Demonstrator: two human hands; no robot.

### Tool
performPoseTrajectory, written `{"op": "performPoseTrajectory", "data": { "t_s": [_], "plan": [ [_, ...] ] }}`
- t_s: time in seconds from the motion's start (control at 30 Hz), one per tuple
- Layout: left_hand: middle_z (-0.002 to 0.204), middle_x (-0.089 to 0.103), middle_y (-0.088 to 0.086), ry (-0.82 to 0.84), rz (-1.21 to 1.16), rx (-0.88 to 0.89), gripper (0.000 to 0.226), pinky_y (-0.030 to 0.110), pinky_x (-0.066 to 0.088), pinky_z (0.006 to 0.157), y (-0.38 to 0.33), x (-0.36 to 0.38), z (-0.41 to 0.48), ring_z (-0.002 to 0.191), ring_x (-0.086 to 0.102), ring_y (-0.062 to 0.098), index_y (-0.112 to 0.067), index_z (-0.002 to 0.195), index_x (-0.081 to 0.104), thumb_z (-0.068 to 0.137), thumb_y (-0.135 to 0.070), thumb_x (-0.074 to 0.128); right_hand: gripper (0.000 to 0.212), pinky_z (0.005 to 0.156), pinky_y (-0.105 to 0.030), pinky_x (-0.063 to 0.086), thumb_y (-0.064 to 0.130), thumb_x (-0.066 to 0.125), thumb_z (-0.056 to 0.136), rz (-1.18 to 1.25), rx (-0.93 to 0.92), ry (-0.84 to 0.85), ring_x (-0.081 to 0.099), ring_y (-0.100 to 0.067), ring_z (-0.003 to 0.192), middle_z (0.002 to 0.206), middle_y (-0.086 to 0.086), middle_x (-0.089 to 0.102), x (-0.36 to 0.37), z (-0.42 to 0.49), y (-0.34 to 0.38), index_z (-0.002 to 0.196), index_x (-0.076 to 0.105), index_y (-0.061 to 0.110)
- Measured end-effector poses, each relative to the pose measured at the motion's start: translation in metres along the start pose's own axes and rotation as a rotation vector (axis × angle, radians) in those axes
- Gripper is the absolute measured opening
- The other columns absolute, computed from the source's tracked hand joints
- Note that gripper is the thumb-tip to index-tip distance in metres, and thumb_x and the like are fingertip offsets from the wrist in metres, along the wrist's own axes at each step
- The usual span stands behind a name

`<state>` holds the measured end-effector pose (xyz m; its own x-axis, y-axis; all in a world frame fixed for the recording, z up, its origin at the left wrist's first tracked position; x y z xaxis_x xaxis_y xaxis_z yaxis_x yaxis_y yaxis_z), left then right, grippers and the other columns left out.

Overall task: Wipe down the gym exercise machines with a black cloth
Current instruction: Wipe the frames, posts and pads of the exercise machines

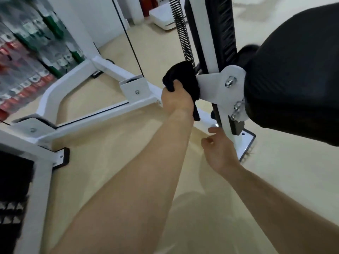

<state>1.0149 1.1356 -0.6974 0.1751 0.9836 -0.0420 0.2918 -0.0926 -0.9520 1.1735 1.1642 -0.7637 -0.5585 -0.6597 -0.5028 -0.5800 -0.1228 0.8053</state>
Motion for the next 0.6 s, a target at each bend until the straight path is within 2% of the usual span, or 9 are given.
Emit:
{"op": "performPoseTrajectory", "data": {
  "t_s": [0.07,0.13,0.2,0.27,0.33,0.43,0.53,0.6],
  "plan": [
    [0.101,0.068,0.002,0.023,-0.102,-0.097,0.028,0.039,0.054,0.087,0.013,0.013,0.001,0.094,0.066,0.028,-0.019,0.112,0.064,0.094,-0.04,0.062,0.035,0.076,-0.027,0.044,0.019,0.052,0.098,-0.018,0.006,-0.023,0.06,-0.02,0.092,0.107,0.004,0.063,-0.004,0.007,-0.006,0.133,0.046,0.02],
    [0.108,0.069,0.004,0.056,-0.178,-0.196,0.038,0.036,0.054,0.083,0.022,0.023,0.001,0.094,0.066,0.028,-0.018,0.116,0.062,0.087,-0.04,0.072,0.032,0.069,-0.026,0.042,0.017,0.052,0.096,-0.058,0.006,-0.025,0.06,-0.02,0.091,0.109,0.004,0.064,-0.006,0.011,-0.009,0.128,0.048,0.02],
    [0.11,0.069,0.004,0.05,-0.184,-0.21,0.04,0.034,0.053,0.086,0.025,0.027,0.003,0.096,0.065,0.025,-0.017,0.119,0.063,0.087,-0.038,0.074,0.028,0.068,-0.026,0.041,0.017,0.051,0.096,-0.086,-0.002,-0.014,0.062,-0.022,0.089,0.108,0.005,0.064,-0.009,0.01,-0.009,0.123,0.05,0.021],
    [0.1,0.071,0.001,0.033,-0.128,-0.171,0.024,0.04,0.055,0.092,0.028,0.024,0.008,0.095,0.067,0.026,-0.021,0.102,0.066,0.088,-0.038,0.073,0.025,0.071,-0.027,0.043,0.019,0.051,0.096,-0.085,-0.015,0.009,0.065,-0.023,0.087,0.109,0.005,0.063,-0.008,0.009,-0.006,0.121,0.054,0.022],
    [0.085,0.068,-0.003,0.04,-0.099,-0.188,0.019,0.041,0.055,0.091,0.028,0.02,0.011,0.09,0.067,0.027,-0.025,0.086,0.062,0.087,-0.04,0.073,0.023,0.068,-0.025,0.044,0.021,0.052,0.097,-0.068,-0.021,0.023,0.065,-0.02,0.081,0.107,0.007,0.063,-0.007,0.009,-0.004,0.119,0.056,0.024],
    [0.073,0.056,-0.005,0.061,-0.033,-0.271,0.03,0.032,0.05,0.079,0.023,0.015,0.011,0.076,0.06,0.024,-0.02,0.083,0.053,0.089,-0.043,0.072,0.018,0.066,-0.025,0.048,0.022,0.054,0.096,-0.027,-0.025,0.022,0.062,-0.016,0.074,0.105,0.008,0.064,-0.007,0.01,-0.001,0.113,0.059,0.026],
    [0.071,0.048,-0.003,0.054,-0.039,-0.335,0.042,0.034,0.049,0.078,0.019,0.012,0.005,0.068,0.052,0.021,-0.019,0.076,0.041,0.087,-0.044,0.074,0.016,0.064,-0.021,0.046,0.023,0.053,0.097,-0.049,-0.031,0.026,0.061,-0.011,0.077,0.101,0.014,0.062,-0.011,0.009,0.006,0.111,0.06,0.027],
    [0.071,0.047,-0.002,0.082,-0.045,-0.375,0.045,0.034,0.048,0.08,0.018,0.012,0.002,0.072,0.051,0.023,-0.018,0.079,0.039,0.086,-0.043,0.075,0.017,0.062,-0.02,0.044,0.024,0.053,0.097,-0.077,-0.036,0.028,0.062,-0.01,0.081,0.097,0.017,0.06,-0.015,0.007,0.01,0.112,0.06,0.026]
  ]
}}
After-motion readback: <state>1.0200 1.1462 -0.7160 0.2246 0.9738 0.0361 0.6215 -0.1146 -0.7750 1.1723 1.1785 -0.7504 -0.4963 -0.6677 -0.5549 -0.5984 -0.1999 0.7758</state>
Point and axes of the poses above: each hand's wrist, its own z-axis towards the middle knuckle, its own x-axis out of the palm, y = z × x, the point moved 5 cm from there along z, towards the middle knuckle
